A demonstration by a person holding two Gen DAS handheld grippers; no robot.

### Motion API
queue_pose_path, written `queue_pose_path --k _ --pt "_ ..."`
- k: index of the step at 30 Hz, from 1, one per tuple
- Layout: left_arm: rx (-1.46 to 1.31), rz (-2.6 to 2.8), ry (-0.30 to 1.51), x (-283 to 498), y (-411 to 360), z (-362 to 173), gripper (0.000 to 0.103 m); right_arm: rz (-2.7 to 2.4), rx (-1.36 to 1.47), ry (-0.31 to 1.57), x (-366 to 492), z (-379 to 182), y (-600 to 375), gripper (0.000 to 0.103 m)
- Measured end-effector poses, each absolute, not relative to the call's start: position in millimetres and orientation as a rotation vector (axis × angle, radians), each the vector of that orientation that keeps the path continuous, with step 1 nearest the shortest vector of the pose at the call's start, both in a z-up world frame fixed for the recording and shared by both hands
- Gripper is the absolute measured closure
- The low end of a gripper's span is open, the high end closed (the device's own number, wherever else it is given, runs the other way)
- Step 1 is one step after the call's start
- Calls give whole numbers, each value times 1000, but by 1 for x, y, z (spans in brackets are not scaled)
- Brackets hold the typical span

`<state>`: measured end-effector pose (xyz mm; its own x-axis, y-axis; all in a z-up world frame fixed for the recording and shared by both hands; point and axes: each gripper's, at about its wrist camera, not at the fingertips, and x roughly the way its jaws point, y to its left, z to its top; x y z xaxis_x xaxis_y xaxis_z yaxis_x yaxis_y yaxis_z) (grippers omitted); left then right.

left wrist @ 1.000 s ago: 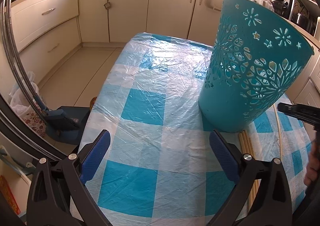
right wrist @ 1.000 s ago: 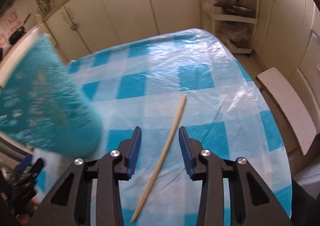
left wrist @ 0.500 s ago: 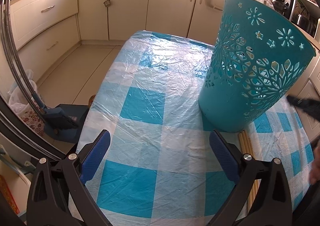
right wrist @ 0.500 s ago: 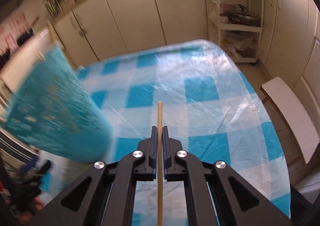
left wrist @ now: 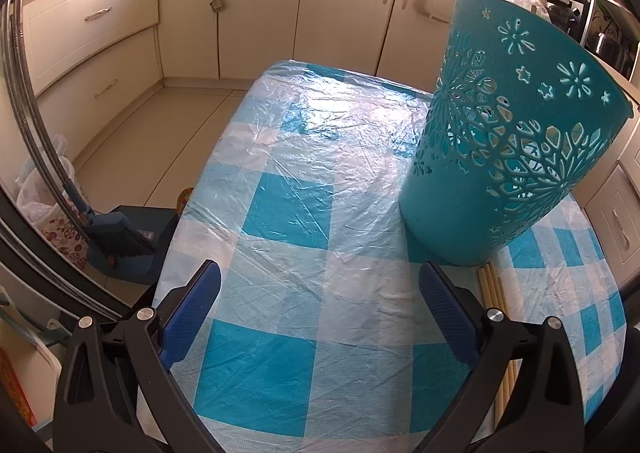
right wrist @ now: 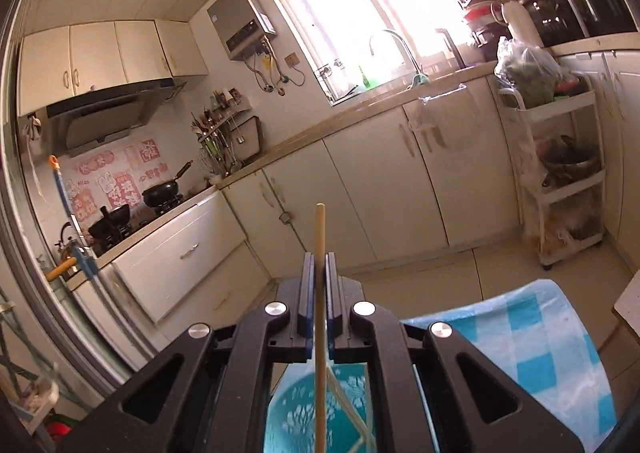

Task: Organize utensils

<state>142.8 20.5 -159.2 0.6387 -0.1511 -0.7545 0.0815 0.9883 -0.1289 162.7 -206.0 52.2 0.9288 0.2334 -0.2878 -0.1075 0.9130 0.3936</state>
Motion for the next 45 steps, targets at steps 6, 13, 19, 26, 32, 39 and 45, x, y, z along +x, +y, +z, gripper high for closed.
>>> queue_pose_path --k 6,13,19,26,32,39,45 --pt "-109 -140 863 142 25 -160 8 161 328 445 178 12 -191 97" --pt "-113 -138 863 143 24 -160 8 168 287 492 156 2 -195 96" --pt "-115 -137 863 143 25 -161 8 160 289 446 111 16 -208 80" --pt "-116 -139 862 143 24 -160 8 106 247 599 45 -32 -203 75" --pt "-114 -140 868 142 23 -161 8 114 177 862 44 -110 -182 81" --pt "-126 -137 874 144 26 -164 8 100 94 953 64 -136 -164 82" --pt "-122 -142 877 144 25 -164 8 74 15 956 63 -138 -159 86"
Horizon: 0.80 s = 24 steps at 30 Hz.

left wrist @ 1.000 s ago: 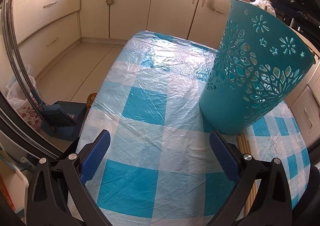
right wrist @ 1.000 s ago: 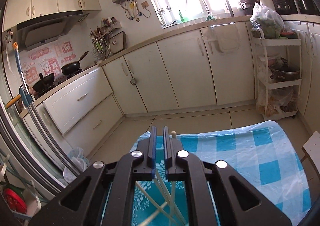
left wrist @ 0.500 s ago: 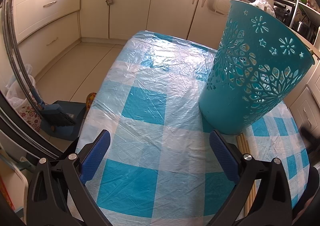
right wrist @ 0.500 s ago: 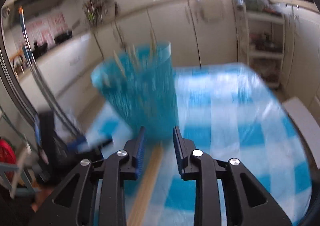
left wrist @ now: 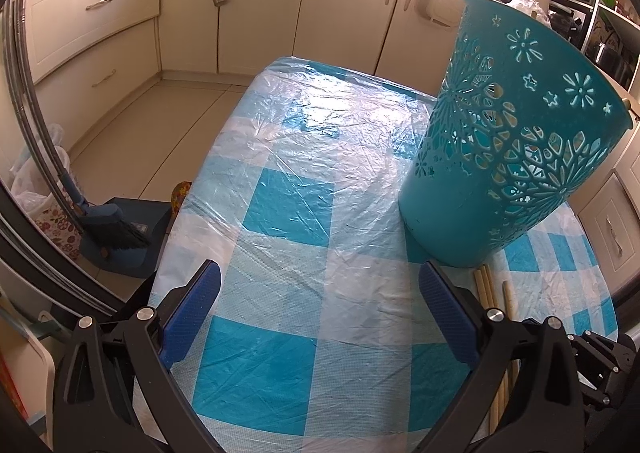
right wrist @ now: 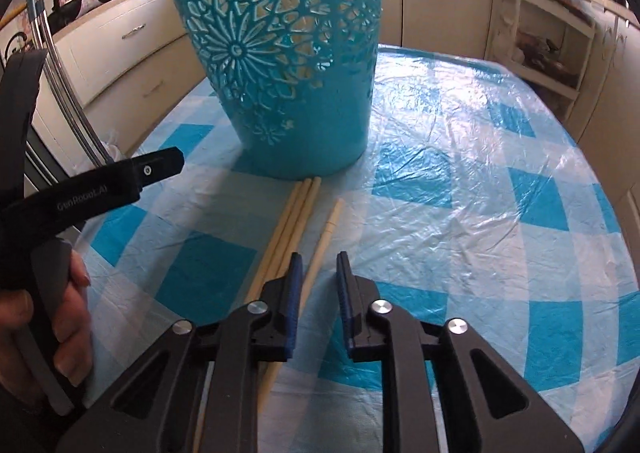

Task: Organize utensils
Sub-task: 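Move the right tool back down to a stick on the cloth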

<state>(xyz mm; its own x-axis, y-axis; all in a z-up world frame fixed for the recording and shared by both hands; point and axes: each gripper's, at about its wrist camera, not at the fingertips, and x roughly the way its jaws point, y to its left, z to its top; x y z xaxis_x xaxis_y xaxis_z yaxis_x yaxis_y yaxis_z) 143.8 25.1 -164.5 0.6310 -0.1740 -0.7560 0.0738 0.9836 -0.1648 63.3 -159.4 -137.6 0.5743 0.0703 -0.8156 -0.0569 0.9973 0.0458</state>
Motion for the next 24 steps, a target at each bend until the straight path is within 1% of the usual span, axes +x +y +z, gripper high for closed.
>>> queue_pose_path --k 2,3,4,6,12,17,24 --pt "-122 -143 878 144 25 -164 8 75 -8 955 64 -137 -158 88" --pt "-122 -145 879 144 25 -165 8 75 -8 955 61 -138 -160 92" --pt "-121 -149 878 143 24 -164 8 76 1 958 60 -139 -163 94" --pt "-114 -178 868 140 22 -162 8 55 15 962 62 -138 -174 96" --pt "34 -360 889 114 -24 -158 8 11 130 949 60 -139 -216 96" --pt "141 -357 924 106 -61 -163 8 44 202 951 61 -140 -227 96" --pt "173 -299 982 113 -63 -172 8 78 275 945 58 -142 -233 96"
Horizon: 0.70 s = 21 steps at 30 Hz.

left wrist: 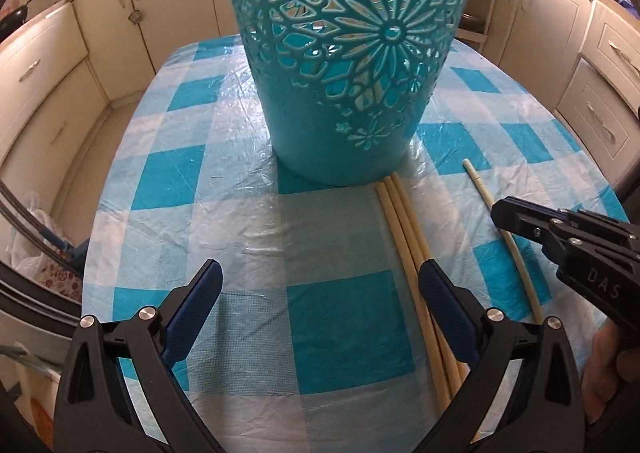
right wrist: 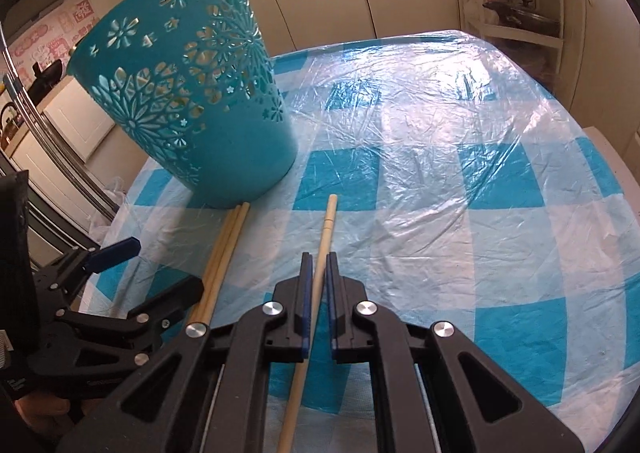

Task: Organize utensils
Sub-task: 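Grasp a stick with the left tool while the right tool closes on another stick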

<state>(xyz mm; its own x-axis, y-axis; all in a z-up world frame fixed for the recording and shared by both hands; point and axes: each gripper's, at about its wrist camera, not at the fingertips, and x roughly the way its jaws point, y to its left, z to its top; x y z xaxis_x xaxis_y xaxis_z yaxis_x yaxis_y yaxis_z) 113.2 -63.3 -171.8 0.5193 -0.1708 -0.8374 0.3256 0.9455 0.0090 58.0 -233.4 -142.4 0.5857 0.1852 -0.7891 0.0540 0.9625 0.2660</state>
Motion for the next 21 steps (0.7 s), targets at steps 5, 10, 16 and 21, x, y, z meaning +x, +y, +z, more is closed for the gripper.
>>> queue_pose_path --k 5,10,16,21 --pt "223 -268 984 114 -69 -174 10 87 283 945 56 -144 -233 96" --pt "187 -289 979 116 -74 -171 33 88 275 946 55 -143 -234 95" --pt "162 -305 972 119 -71 -167 91 80 149 962 54 -140 -215 95" --pt "99 -351 1008 121 -56 -167 96 108 139 993 53 -139 -208 95"
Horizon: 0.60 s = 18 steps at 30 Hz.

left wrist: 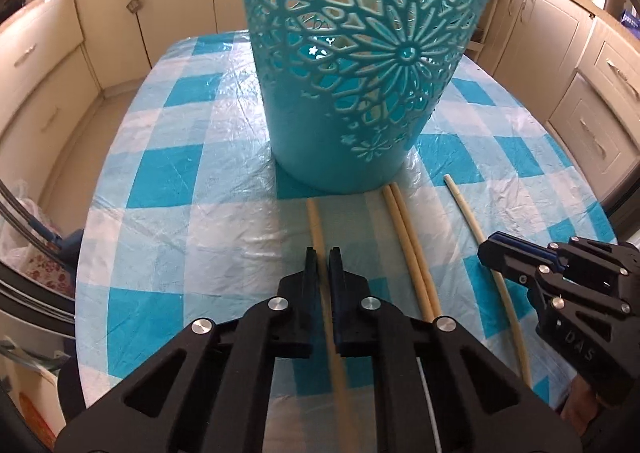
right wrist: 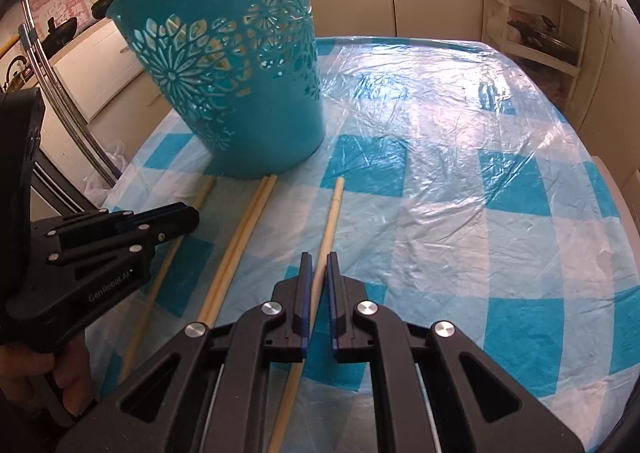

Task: Organize utensils
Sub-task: 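Grasp a stick with the left tool while the right tool closes on another stick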

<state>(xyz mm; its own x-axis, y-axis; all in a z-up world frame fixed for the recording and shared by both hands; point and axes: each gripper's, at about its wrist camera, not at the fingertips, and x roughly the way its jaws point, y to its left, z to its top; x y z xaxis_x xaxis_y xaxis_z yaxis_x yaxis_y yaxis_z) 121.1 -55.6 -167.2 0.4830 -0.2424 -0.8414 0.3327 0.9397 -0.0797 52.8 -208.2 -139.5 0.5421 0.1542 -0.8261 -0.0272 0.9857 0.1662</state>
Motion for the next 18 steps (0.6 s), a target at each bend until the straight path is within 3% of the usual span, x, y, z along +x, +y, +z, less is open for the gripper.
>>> queue_pose_path --k 18 --pt "146 -310 987 137 -61 -170 95 72 135 964 75 -142 -217 96"
